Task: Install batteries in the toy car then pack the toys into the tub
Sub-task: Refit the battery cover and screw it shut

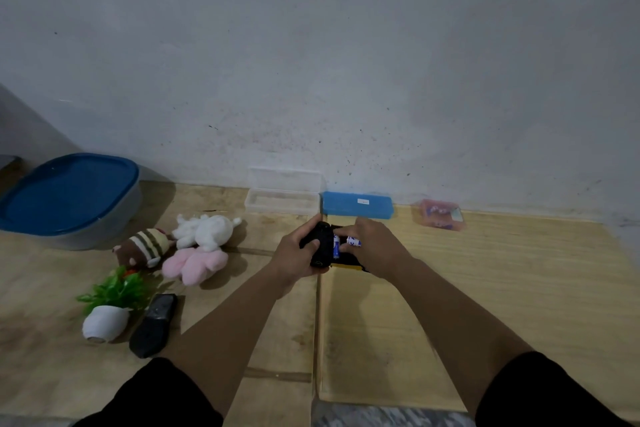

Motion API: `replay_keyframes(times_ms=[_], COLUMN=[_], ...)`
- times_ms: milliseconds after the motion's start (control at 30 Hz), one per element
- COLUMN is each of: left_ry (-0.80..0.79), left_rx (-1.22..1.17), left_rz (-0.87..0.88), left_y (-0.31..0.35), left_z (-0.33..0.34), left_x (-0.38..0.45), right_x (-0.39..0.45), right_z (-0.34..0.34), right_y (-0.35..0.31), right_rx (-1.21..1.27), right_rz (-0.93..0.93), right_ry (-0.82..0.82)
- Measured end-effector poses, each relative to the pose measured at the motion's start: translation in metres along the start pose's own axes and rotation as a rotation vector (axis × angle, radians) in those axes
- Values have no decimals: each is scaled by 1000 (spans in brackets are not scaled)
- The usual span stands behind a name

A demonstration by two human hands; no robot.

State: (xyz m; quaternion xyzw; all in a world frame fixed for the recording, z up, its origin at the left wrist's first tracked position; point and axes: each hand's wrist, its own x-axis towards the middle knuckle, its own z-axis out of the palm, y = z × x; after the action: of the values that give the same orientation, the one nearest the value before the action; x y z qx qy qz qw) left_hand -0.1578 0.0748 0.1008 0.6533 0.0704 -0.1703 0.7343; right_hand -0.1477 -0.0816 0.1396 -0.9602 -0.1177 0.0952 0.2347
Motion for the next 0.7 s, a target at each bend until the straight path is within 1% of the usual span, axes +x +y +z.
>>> replay_keyframes(times_ms=[67,167,267,467,567,633,700], left_ry=[4,7,-5,-11,3,18,31], left_rx=[-3,-3,-13,-15,-17,-25,-21], left_rz=[-12,-29,-48,-85,-90,-92,-91], left_y=[1,4,4,2,1,1,2], left_z=[0,3,6,7,6,4,2], left_x=[1,2,2,2,3,4,5], right_x=[1,3,3,1,0,1,1], right_z=[-2,-1,2,4,2,0,-2], right_y=[1,-1,-2,8,10,11,11], right_rx=[68,283,388,384,376,330,247], right_rz=[7,90,116,125,145,158,156], right_ry=[72,235,277,230,280,295,242])
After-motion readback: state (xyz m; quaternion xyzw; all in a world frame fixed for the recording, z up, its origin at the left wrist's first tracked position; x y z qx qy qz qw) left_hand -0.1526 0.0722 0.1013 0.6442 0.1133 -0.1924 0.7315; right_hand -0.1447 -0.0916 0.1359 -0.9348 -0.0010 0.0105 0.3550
